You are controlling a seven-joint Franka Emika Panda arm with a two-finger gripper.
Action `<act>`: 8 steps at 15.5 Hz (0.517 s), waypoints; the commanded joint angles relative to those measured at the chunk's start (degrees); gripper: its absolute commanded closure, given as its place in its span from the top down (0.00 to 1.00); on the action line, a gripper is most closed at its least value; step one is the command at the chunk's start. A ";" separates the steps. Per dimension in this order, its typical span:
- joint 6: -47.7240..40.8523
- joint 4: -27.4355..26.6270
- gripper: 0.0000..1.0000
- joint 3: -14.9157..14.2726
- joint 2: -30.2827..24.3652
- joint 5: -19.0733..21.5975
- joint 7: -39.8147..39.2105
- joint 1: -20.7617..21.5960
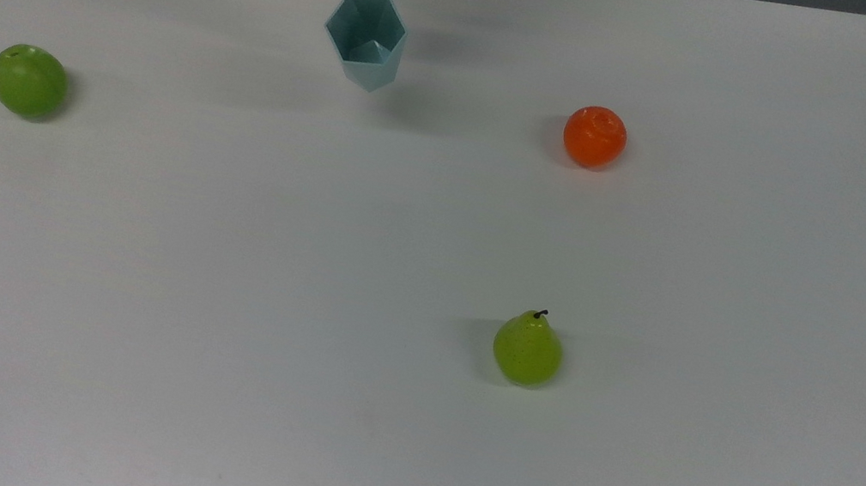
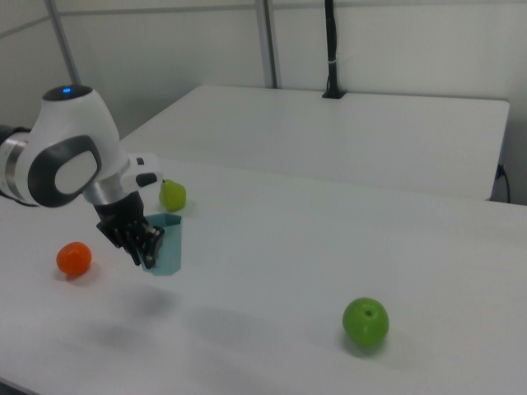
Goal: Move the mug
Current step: 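Lower the teal mug onto the table and open the gripper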
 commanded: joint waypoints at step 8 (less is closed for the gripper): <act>16.13 -11.36 0.00 -0.24 1.99 -2.12 -0.72 -2.72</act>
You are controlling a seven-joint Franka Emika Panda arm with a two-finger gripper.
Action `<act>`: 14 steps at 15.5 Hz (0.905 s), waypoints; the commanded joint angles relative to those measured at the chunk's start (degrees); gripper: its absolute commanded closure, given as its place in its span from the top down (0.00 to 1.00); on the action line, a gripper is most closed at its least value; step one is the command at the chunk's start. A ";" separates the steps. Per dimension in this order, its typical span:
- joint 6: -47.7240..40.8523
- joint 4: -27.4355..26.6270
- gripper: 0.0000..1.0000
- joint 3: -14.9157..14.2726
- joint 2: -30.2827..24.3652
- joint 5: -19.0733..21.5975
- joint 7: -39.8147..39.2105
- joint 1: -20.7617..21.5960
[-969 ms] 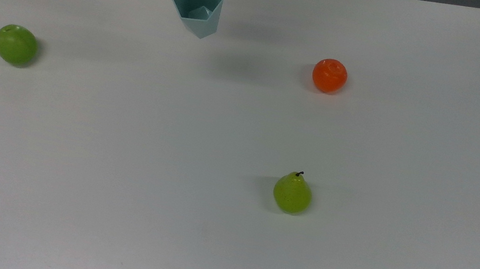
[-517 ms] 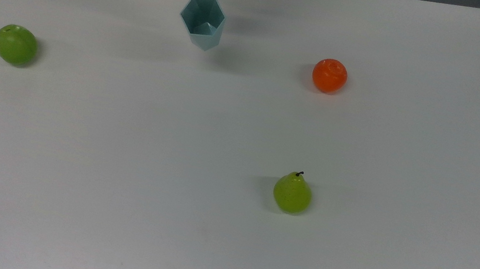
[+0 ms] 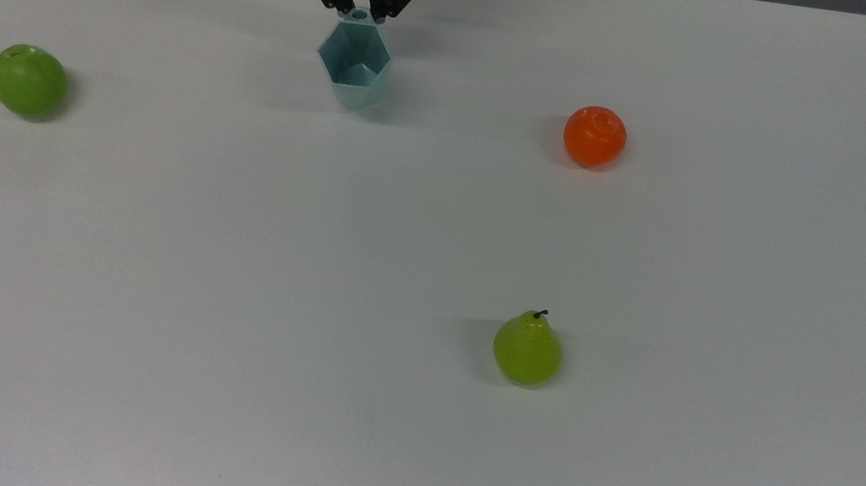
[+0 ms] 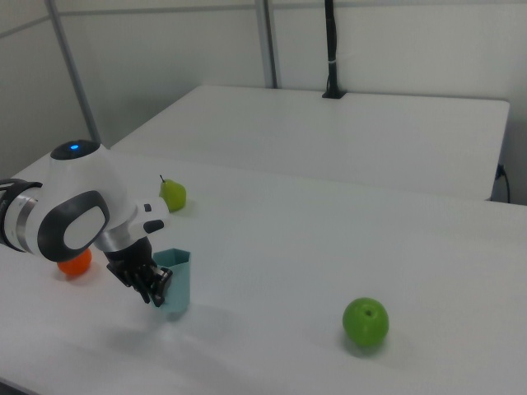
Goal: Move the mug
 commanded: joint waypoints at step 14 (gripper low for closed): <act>-1.23 0.06 0.67 -0.16 2.08 -0.74 0.07 -0.69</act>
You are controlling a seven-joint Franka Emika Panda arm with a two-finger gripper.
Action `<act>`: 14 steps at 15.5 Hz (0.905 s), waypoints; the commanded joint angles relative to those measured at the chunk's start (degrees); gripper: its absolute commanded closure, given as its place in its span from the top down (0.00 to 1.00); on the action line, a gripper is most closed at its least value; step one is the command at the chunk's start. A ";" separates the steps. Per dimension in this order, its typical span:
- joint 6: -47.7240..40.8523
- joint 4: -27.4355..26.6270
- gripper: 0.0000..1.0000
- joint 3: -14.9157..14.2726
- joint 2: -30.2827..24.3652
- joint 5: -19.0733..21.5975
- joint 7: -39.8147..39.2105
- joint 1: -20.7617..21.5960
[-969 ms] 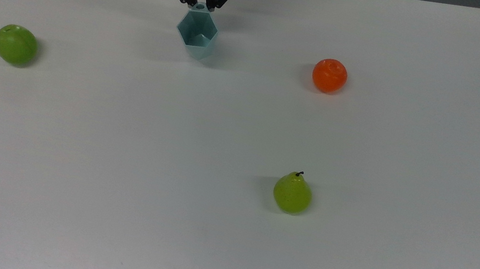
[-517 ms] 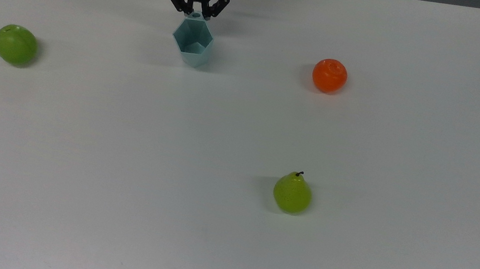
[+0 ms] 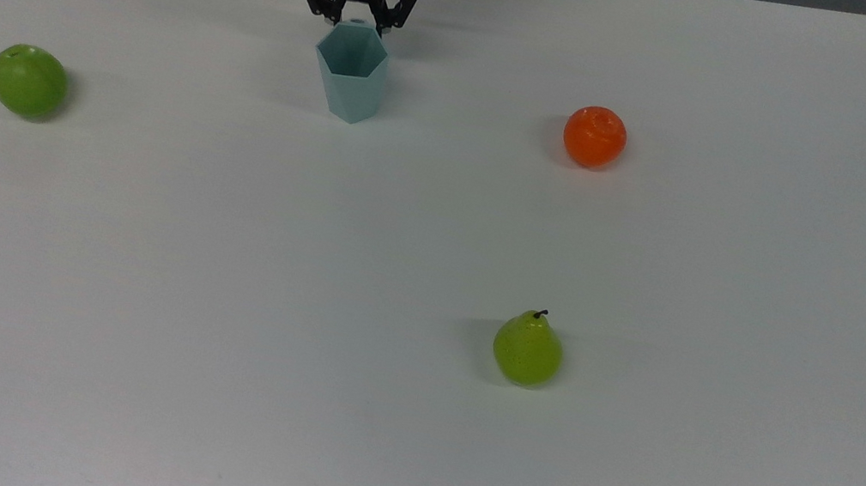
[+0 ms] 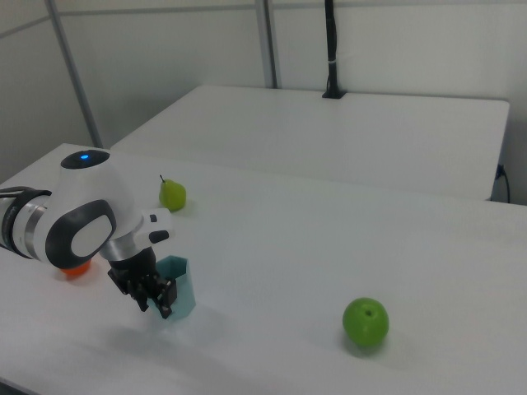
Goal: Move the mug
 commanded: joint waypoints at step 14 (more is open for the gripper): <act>-52.83 54.72 1.00 0.54 8.16 6.99 12.77 3.60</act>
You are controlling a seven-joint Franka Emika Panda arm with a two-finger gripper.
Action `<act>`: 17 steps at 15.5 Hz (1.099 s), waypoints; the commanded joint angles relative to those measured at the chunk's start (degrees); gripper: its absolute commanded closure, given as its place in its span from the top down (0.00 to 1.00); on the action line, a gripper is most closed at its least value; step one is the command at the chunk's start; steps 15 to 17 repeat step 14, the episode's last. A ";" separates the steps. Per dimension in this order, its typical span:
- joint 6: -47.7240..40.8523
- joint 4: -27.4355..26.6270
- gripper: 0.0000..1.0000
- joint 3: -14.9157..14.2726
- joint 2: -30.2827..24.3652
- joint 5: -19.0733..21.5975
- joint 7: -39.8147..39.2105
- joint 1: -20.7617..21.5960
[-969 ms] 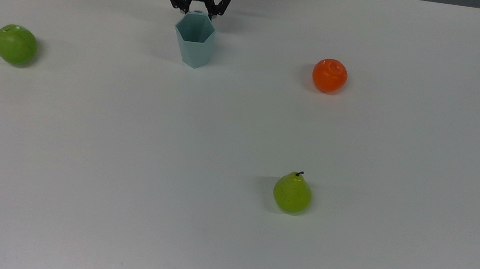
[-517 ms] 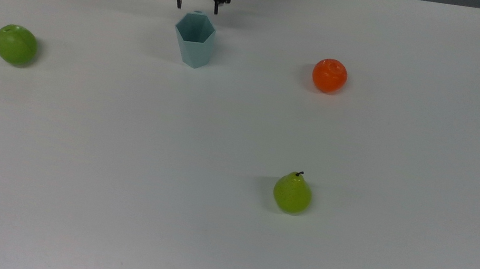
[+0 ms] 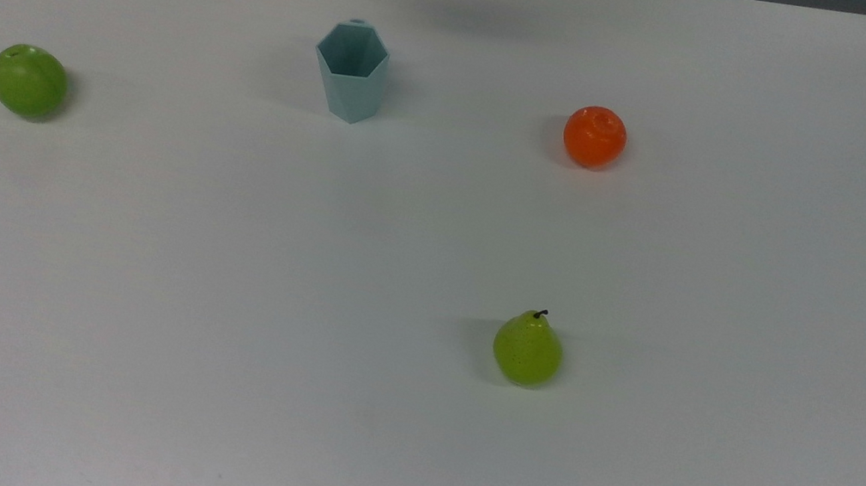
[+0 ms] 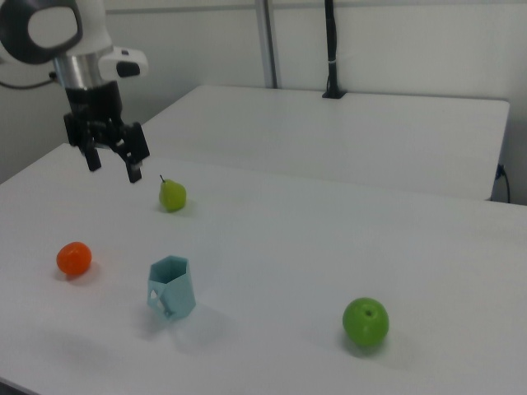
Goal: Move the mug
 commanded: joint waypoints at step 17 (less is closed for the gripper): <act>14.46 6.49 1.00 -1.77 8.65 2.01 -0.01 2.54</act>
